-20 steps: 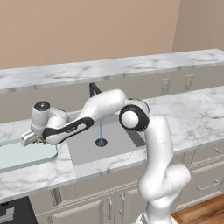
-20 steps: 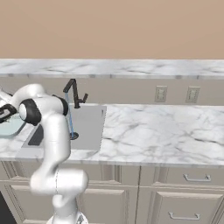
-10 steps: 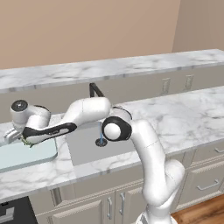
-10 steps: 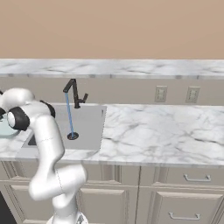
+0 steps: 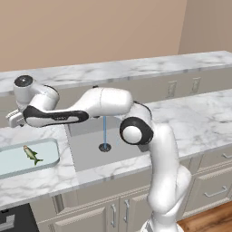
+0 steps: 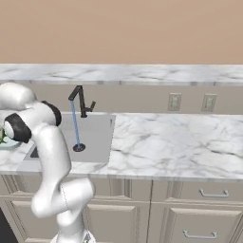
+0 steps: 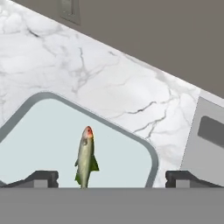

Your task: Take the fish out of the fridge, briefly rinse it in the sink, and place it on the tray next to the sink.

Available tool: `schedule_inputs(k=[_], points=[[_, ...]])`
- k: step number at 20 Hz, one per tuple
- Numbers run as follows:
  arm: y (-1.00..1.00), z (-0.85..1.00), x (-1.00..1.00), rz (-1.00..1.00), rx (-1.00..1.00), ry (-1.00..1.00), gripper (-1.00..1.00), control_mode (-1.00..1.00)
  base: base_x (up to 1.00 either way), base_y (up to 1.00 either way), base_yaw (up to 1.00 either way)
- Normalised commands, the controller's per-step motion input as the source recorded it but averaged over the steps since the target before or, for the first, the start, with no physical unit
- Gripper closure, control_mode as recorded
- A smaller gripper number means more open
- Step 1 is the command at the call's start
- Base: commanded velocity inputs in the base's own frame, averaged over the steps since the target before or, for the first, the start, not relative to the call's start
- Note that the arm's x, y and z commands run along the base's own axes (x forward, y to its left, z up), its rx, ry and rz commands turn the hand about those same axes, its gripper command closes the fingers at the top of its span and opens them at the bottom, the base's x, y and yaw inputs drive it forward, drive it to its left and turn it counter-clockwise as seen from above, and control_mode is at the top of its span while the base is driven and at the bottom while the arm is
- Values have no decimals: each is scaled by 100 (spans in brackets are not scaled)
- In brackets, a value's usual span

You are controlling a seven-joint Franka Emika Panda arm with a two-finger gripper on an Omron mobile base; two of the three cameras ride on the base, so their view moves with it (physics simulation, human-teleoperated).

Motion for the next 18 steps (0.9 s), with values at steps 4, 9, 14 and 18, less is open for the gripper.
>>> schedule_inputs(k=[4,9,14,18], points=[[-100,-6,-92,1,21,-13,-100,-100,0,0,0],[-100,-53,-92,0,28,-11,-100,-100,0,0,0],[-100,-93,-98,0,28,-11,-100,-100,0,0,0],[-60,-28,-38,-18,14,8,-100,-100,0,0,0]])
